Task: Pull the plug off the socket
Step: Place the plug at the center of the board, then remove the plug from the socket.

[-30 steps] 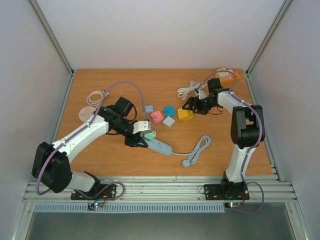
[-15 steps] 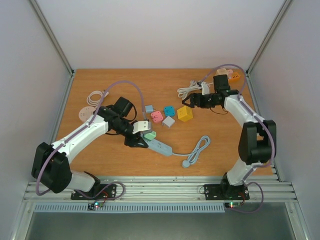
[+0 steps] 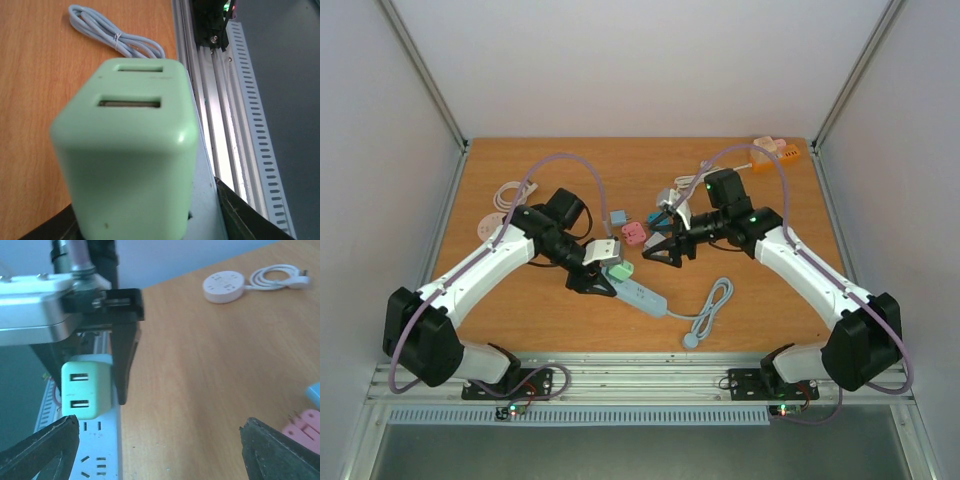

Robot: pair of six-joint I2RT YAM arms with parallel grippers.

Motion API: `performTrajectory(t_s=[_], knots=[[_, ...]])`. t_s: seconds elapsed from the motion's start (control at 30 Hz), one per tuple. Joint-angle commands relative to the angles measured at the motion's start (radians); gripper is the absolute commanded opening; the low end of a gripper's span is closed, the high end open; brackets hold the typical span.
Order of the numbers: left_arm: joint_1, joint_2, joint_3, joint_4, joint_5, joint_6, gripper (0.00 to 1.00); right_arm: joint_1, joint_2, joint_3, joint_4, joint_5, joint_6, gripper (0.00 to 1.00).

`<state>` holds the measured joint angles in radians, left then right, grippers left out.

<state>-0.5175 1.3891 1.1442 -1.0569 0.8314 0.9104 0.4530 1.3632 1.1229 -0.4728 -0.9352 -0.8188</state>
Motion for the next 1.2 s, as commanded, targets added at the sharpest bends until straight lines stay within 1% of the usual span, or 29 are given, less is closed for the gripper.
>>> performTrajectory(t_s=[0.0, 0.2, 0.33, 0.4, 0.47, 0.63, 0.8, 0.97, 1.03, 1.07, 1.1, 1.17], knots=[[-0.001, -0.015, 0.033, -0.031, 0.105, 0.036, 0.00, 0.053, -0.003, 0.005, -0.055, -0.030, -0.116, 0.88], [-0.001, -0.005, 0.027, -0.015, 0.103, 0.016, 0.00, 0.121, -0.003, 0.011, -0.087, -0.051, -0.132, 0.85], [-0.001, -0.004, 0.026, -0.008, 0.100, 0.003, 0.00, 0.166, 0.017, 0.016, -0.074, 0.005, -0.113, 0.82], [-0.001, -0.005, 0.025, -0.009, 0.097, -0.001, 0.00, 0.180, 0.032, 0.029, -0.077, 0.024, -0.103, 0.79], [-0.002, -0.003, 0.023, -0.006, 0.092, -0.003, 0.00, 0.195, 0.043, 0.039, -0.080, 0.031, -0.090, 0.74], [-0.003, 0.005, 0.019, 0.000, 0.083, -0.006, 0.00, 0.219, 0.061, 0.054, -0.086, 0.016, -0.067, 0.64], [-0.003, 0.009, 0.018, 0.004, 0.082, -0.008, 0.00, 0.238, 0.088, 0.068, -0.087, 0.013, -0.042, 0.59], [-0.003, 0.012, 0.015, 0.004, 0.082, -0.008, 0.00, 0.263, 0.109, 0.083, -0.091, 0.012, -0.024, 0.51], [-0.003, 0.011, 0.015, 0.006, 0.083, -0.010, 0.00, 0.272, 0.117, 0.088, -0.096, 0.013, -0.023, 0.44], [-0.003, 0.009, 0.015, 0.005, 0.084, -0.010, 0.00, 0.274, 0.120, 0.091, -0.099, 0.013, -0.021, 0.39], [-0.003, 0.008, 0.015, 0.006, 0.084, -0.010, 0.00, 0.275, 0.123, 0.097, -0.101, 0.012, -0.020, 0.33], [-0.003, 0.003, 0.015, 0.006, 0.089, -0.010, 0.00, 0.276, 0.124, 0.106, -0.110, 0.011, -0.015, 0.17]])
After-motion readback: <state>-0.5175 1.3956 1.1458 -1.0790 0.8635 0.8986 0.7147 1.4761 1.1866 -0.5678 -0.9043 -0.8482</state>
